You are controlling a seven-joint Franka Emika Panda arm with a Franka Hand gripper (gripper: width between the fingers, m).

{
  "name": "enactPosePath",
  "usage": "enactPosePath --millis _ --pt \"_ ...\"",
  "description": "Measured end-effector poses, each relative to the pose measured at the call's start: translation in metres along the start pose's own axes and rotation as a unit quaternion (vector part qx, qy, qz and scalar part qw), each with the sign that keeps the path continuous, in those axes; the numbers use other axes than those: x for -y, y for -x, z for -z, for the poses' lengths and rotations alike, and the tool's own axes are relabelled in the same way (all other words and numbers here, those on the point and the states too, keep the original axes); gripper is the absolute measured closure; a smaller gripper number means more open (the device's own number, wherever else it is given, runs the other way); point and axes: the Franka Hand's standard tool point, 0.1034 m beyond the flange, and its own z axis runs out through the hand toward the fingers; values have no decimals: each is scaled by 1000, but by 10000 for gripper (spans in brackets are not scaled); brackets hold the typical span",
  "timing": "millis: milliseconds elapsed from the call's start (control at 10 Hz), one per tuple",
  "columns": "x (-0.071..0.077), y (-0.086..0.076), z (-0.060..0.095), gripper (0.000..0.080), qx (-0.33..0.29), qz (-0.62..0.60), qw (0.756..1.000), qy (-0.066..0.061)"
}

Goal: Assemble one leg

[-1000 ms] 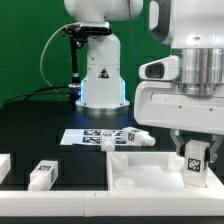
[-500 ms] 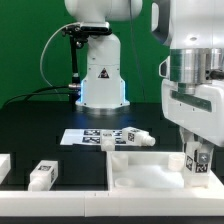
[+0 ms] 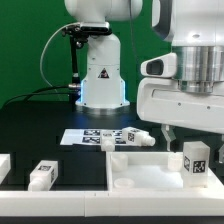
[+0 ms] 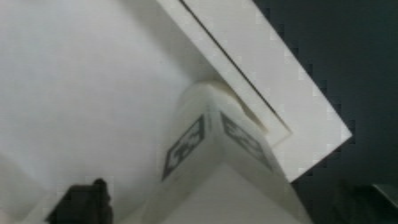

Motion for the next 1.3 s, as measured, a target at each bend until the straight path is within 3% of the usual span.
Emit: enactPosePath --millis 300,400,500,600,800,900,1000,1300 --pt "-1 0 0 152 0 122 992 2" --pt "2 -2 2 152 -2 215 977 11" --pt "5 -2 2 151 -3 284 959 10" --pt "5 -2 1 151 -2 319 948 9" --pt "5 -2 1 170 -2 301 954 9" --pt "4 -2 1 391 -2 301 953 9" --pt "4 -2 1 516 -2 301 954 9" --pt "5 -1 0 515 -3 182 983 9"
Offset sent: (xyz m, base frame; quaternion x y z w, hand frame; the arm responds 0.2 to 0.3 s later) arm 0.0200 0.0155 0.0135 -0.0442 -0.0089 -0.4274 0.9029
